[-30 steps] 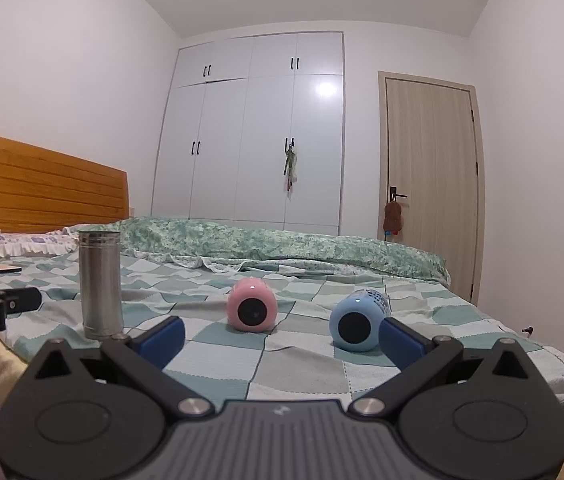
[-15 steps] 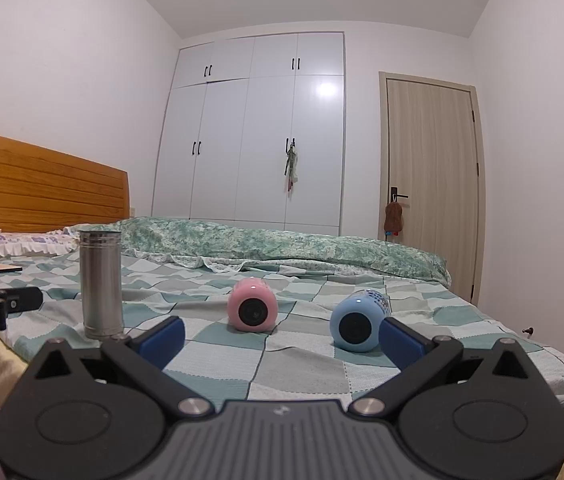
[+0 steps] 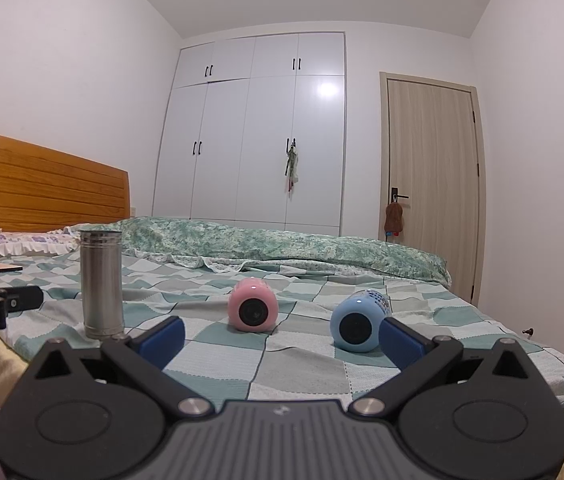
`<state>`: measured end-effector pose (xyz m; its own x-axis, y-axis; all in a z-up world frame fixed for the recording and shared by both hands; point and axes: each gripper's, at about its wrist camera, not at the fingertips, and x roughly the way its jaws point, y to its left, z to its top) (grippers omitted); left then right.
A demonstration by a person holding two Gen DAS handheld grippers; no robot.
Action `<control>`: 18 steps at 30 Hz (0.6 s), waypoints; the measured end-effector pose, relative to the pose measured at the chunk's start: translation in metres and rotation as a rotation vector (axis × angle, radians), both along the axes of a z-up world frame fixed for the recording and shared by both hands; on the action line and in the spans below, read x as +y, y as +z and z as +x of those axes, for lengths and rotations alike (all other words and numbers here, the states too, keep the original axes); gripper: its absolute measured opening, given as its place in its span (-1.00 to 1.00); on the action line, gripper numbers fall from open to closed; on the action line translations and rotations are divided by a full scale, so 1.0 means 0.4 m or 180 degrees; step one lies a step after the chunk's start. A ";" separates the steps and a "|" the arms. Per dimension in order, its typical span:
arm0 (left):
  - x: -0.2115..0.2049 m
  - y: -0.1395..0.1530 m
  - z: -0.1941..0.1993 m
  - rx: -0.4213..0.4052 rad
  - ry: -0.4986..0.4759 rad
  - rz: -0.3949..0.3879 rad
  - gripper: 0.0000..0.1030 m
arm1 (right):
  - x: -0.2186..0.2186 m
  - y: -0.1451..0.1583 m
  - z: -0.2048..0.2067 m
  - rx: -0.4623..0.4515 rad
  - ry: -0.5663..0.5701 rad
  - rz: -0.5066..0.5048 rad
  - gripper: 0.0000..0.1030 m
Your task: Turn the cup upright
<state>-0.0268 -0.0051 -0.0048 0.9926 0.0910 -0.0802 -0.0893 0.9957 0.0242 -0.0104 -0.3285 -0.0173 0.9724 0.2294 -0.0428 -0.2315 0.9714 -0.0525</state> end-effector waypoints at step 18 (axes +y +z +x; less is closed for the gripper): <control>-0.001 0.002 -0.007 -0.0025 -0.0012 0.0019 1.00 | 0.000 0.000 -0.001 -0.0001 -0.0001 -0.0001 1.00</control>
<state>-0.0296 -0.0054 -0.0041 0.9936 0.0876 -0.0717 -0.0857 0.9959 0.0295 -0.0108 -0.3284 -0.0172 0.9725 0.2291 -0.0425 -0.2312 0.9715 -0.0529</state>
